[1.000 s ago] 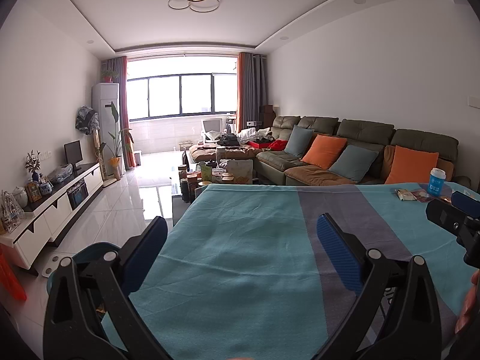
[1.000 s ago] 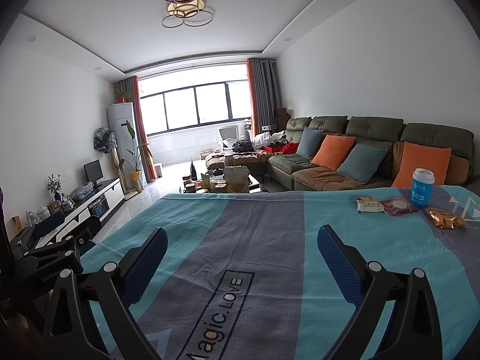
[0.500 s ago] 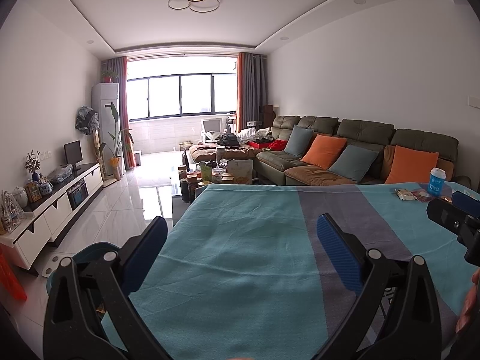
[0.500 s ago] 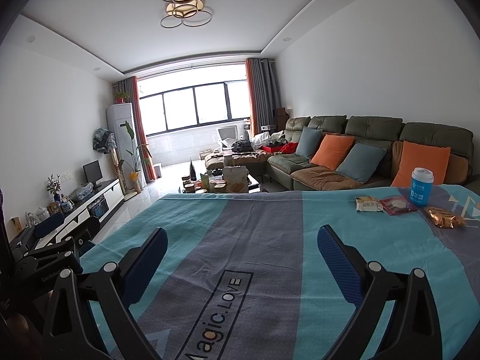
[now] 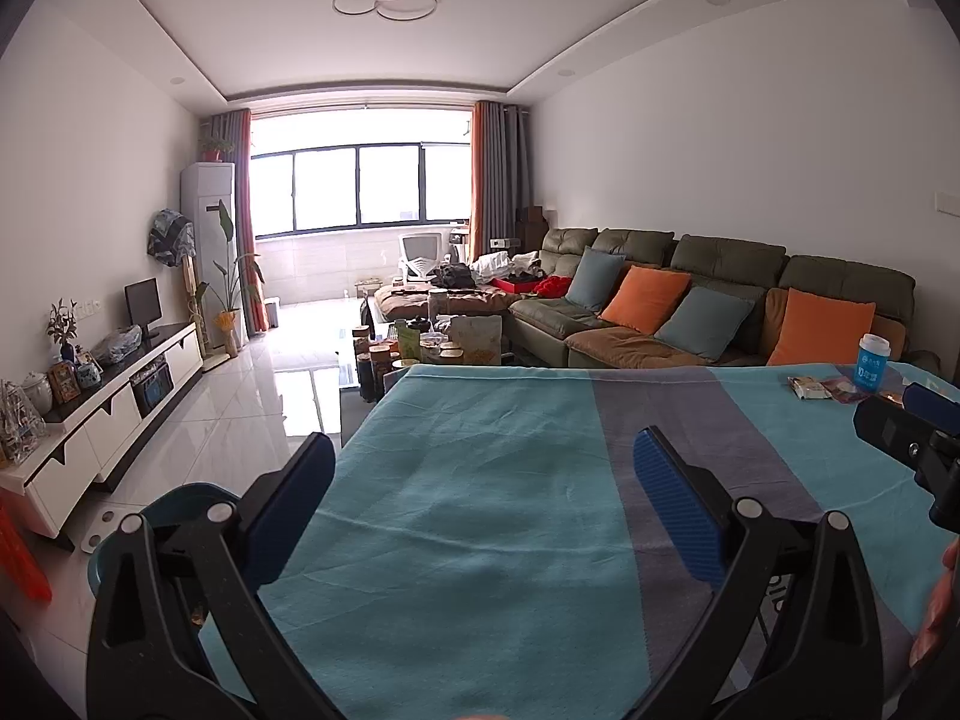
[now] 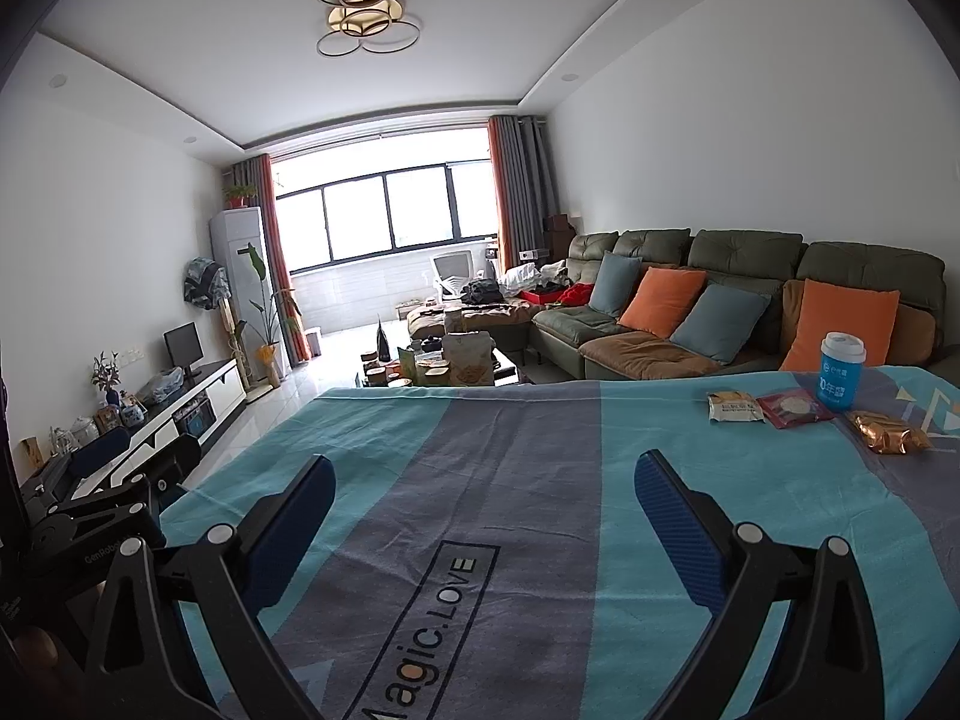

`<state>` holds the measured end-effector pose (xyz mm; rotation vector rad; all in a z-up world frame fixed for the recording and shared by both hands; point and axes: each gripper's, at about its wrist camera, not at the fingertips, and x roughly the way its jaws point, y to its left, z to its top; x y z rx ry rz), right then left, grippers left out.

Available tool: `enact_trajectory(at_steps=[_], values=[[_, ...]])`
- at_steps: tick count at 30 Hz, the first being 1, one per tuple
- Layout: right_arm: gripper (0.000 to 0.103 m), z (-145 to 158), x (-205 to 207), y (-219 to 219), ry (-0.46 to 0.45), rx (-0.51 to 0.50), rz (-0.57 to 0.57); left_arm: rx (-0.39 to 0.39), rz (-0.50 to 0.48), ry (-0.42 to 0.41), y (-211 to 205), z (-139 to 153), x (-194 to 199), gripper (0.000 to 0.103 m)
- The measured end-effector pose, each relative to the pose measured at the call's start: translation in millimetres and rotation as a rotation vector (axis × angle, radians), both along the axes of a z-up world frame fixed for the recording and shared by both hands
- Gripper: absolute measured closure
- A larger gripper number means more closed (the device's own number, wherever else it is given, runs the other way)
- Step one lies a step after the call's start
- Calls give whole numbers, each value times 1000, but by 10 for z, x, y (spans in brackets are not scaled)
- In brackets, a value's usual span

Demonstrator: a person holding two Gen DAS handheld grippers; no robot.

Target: Collect trash

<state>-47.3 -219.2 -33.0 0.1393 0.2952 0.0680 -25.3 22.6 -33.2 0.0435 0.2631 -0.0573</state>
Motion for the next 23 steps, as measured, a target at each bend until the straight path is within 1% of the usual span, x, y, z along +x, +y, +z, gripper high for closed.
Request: enact_trajectory(at_steps=[10,15,17,19,22,23], values=[[7,-17,-11,-9,4,7,-6,-3,-3,6,11,-18,26,5],[7,-24,-14,-18,8,6,-12,-4,-19,40,-6,-7,91,5],[7,-14,-6,-47,11,0,-18,-3,-31,98,-16,-9,202,5],[7,-11,23,-115,27,-7,-35,12,-32,197,-26,-41,407,5],[6,-20,133,-304,86,-16,-71,39,-37,340,-30,-135,748,5],[6,-29,192,-390,118,-29,-92,58,-29,378,-35,-181,870,5]])
